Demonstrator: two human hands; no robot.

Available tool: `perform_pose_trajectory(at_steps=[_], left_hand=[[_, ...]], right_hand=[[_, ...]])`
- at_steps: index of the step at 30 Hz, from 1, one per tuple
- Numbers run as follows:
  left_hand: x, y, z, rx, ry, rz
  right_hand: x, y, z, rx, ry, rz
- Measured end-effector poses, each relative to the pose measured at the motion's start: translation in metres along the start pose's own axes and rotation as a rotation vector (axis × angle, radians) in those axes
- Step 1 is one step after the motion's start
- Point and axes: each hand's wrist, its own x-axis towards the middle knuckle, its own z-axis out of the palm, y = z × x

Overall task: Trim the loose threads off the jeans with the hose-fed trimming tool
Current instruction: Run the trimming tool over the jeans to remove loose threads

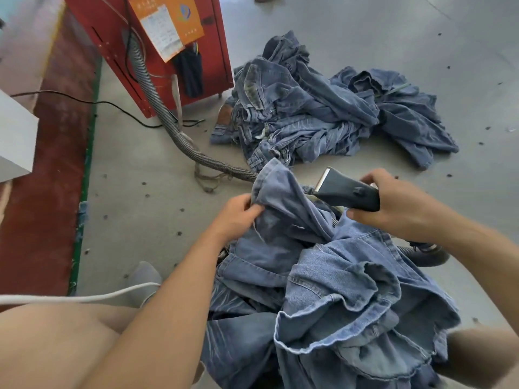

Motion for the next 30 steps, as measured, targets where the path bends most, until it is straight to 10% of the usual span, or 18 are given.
perform_pose_trajectory(at_steps=[7,22,30], left_hand=[[-0.016,0.02,-0.006,-0.774,-0.142,-0.115],[-0.038,0.044,0.005,-0.952,-0.58,0.026],[-0.027,0.038,0.036,-1.041,0.013,-0.285]], right_hand=[[0.002,0.001,-0.006,0.062,0.108,-0.046],[-0.005,-0.038,0.007,-0.024,0.091,-0.257],[-0.004,-0.026,0.002,0.073,0.288,-0.046]])
